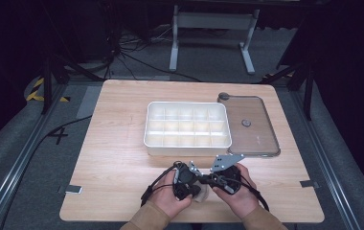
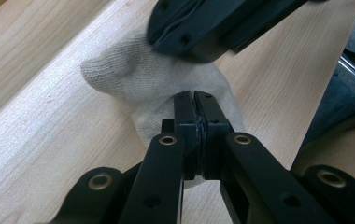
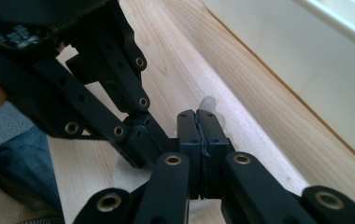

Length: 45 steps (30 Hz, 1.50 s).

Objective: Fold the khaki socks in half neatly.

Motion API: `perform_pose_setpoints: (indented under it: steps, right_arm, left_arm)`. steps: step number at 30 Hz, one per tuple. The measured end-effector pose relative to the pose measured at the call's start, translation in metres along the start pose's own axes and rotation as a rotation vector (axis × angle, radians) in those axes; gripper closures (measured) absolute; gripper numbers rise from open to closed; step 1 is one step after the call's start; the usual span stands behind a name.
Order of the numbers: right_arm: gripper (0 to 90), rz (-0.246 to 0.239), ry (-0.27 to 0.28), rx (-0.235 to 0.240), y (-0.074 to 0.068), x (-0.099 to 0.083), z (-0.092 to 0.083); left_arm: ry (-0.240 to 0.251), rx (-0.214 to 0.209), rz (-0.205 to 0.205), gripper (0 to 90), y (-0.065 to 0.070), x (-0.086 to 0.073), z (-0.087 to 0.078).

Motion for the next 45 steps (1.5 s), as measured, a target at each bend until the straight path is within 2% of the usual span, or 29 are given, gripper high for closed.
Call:
perform_pose_setpoints:
  steps: [5, 6, 10, 11, 12, 20, 27, 32, 35, 37, 40, 42, 45]
  right_arm:
    - [90.0, 0.009, -0.023, -0.012, 0.003, -0.005, 0.008]
    - [90.0, 0.008, -0.025, -0.014, 0.004, -0.006, 0.008]
    - [90.0, 0.023, -0.038, -0.024, 0.008, -0.010, 0.008]
    - [90.0, 0.021, -0.039, -0.025, 0.009, -0.011, 0.008]
    - [90.0, 0.026, -0.042, -0.021, 0.009, -0.012, 0.008]
    - [90.0, 0.039, -0.063, -0.017, 0.011, -0.018, 0.008]
    - [90.0, 0.072, -0.080, -0.016, 0.018, -0.025, 0.013]
    - [90.0, 0.082, -0.079, -0.013, 0.020, -0.027, 0.014]
    - [90.0, 0.079, -0.081, -0.015, 0.019, -0.026, 0.014]
    - [90.0, 0.077, -0.086, -0.019, 0.019, -0.026, 0.014]
    - [90.0, 0.073, -0.084, -0.019, 0.019, -0.026, 0.014]
    - [90.0, 0.080, -0.085, -0.018, 0.018, -0.026, 0.013]
    - [89.9, 0.079, -0.085, -0.017, 0.018, -0.026, 0.013]
  left_arm:
    - [0.019, -0.014, 0.015, 87.9, 0.001, -0.001, -0.003]
    - [0.007, -0.018, 0.009, 88.0, 0.003, -0.002, -0.004]
    - [0.010, -0.046, 0.030, 88.4, 0.007, -0.003, -0.006]
    - [-0.004, -0.047, 0.022, 88.3, 0.009, -0.003, -0.006]
    - [-0.005, -0.046, 0.036, 88.1, 0.008, -0.003, -0.004]
    - [-0.032, -0.053, 0.043, 89.2, 0.013, -0.006, 0.003]
    - [-0.035, -0.061, 0.018, 89.7, 0.015, -0.008, 0.009]
    - [-0.037, -0.072, 0.019, 89.7, 0.014, -0.009, 0.010]
    - [-0.027, -0.063, 0.029, 89.6, 0.014, -0.008, 0.006]
    - [0.007, -0.070, 0.022, 89.4, 0.012, -0.007, 0.001]
    - [0.042, -0.050, 0.010, 88.1, 0.010, -0.005, -0.003]
    - [0.027, -0.030, 0.017, 85.5, 0.008, -0.007, 0.000]
    - [0.030, -0.021, 0.014, 87.2, 0.008, -0.007, 0.003]
Point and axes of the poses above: each handheld gripper's, and its own axes: z roughly forward along the jaws, x roughly out of its top, y roughly to its right, the point moved 4 cm from there along z, roughly forward along the jaws, and after that the axes turned 4 degrees about z, right-handed, at the moved point
